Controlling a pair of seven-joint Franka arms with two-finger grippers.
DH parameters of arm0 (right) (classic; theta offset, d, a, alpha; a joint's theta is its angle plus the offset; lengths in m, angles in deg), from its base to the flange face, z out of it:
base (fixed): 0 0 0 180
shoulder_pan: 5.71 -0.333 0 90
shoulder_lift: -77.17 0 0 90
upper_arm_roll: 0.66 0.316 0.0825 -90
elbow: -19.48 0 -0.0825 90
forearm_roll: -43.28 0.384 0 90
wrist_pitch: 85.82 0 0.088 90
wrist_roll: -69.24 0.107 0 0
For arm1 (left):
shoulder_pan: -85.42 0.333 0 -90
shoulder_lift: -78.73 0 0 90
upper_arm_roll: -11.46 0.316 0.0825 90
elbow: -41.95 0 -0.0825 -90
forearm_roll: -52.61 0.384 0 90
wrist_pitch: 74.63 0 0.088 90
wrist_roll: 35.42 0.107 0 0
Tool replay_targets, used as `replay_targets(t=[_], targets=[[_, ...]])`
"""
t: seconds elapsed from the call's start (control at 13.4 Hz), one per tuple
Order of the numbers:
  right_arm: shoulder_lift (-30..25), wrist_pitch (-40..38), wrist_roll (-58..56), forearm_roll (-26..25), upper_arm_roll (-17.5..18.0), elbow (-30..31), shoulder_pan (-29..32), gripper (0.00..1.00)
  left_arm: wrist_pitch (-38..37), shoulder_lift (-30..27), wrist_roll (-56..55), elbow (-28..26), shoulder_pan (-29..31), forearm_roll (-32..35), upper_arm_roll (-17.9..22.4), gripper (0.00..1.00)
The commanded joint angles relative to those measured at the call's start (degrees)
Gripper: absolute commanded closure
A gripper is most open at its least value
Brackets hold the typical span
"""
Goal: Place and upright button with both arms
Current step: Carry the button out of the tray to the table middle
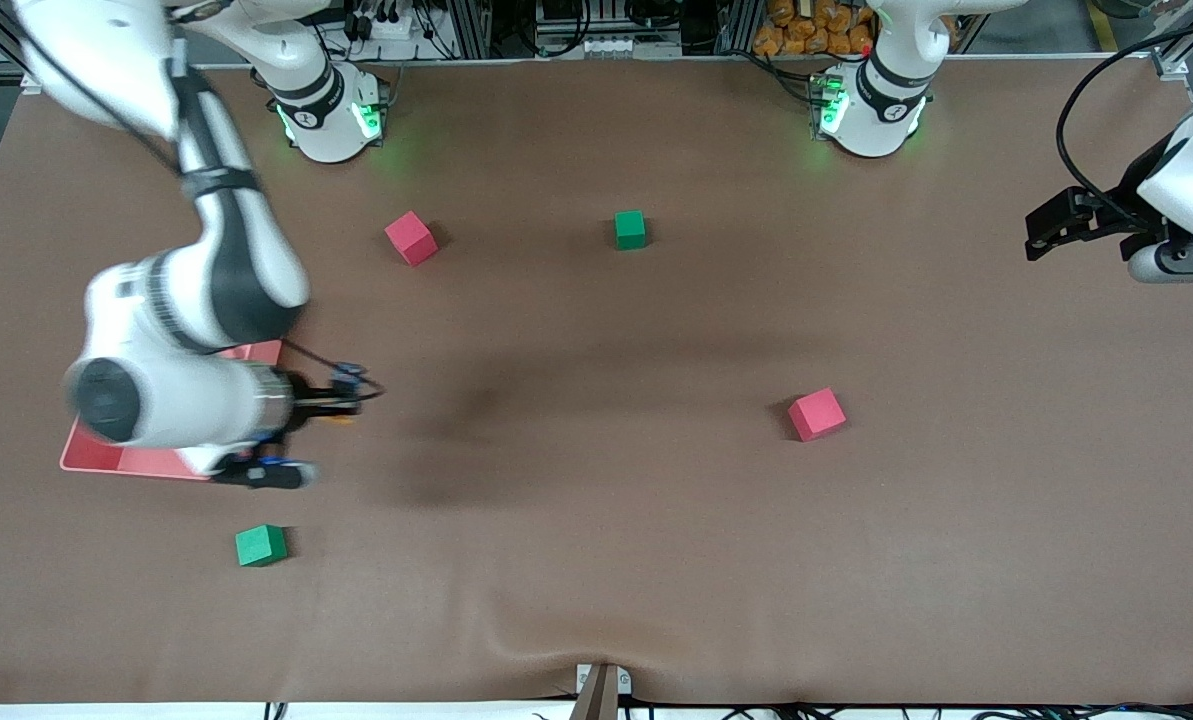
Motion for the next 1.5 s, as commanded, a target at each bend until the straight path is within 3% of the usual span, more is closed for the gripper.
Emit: replay_targets(t=[0.0, 0.45, 0.75, 1.27, 1.35, 1.42], targets=[[4.3, 5.6, 6.5, 2.3, -0.8, -3.7, -7.3, 1.00, 0.2, 0.2, 1.0, 0.6, 0.1, 0.6, -0.2, 0.00], [12.8, 24.1, 13.4, 3.6, -0.2, -4.6, -19.3, 1.00, 0.2, 0.1, 1.0, 0.8, -0.3, 0.1, -0.2, 0.00], [19.1, 26.9, 17.1, 4.0, 0.1, -8.8, -25.2, 1.00, 0.2, 0.1, 1.0, 0.6, -0.3, 0.1, -0.3, 0.00], [22.7, 29.4, 17.8, 3.8, 0.1, -8.8, -31.2, 1.00, -0.5, -0.9, 1.0, 0.1, -0.1, -0.3, -0.5, 0.00], [22.7, 29.3, 17.9, 3.8, 0.1, -8.7, -31.2, 0.70, -1.0, -0.9, 1.0, 0.1, 0.0, -0.4, -0.7, 0.00], [22.7, 29.3, 18.0, 3.6, 0.1, -8.7, -31.2, 0.01, -1.4, -1.0, 1.0, 0.1, 0.0, -0.6, -0.8, 0.00]])
